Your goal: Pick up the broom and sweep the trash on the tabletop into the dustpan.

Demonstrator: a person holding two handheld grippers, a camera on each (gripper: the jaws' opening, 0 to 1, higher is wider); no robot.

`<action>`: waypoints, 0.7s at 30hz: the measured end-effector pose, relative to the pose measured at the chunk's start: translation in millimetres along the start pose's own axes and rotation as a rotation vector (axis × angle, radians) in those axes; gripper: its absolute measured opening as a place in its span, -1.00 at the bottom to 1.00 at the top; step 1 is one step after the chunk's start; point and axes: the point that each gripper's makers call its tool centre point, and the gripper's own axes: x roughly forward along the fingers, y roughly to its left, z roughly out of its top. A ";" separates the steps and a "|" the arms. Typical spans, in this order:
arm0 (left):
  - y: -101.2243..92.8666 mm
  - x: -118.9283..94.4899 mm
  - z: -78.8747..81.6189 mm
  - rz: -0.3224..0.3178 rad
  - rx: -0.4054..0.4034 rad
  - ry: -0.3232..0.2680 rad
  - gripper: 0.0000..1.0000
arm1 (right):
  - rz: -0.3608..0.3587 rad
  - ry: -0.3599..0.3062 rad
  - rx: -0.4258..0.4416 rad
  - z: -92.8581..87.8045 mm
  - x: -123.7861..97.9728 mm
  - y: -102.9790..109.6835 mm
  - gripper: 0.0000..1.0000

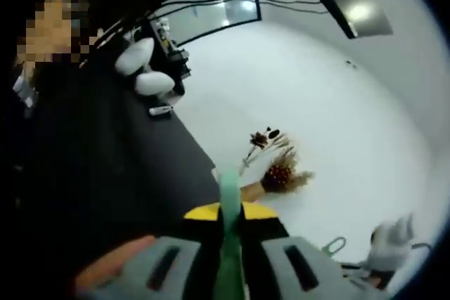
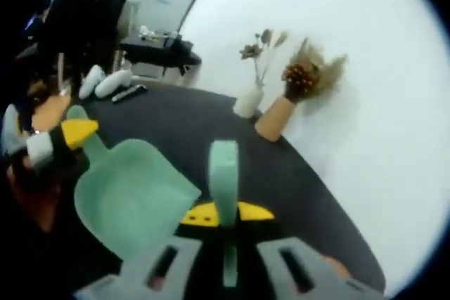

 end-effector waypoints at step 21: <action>0.1 1.9 0.5 -0.012 0.009 -0.001 -0.80 | 0.075 0.073 0.011 12.3 -22.4 39.1 -0.88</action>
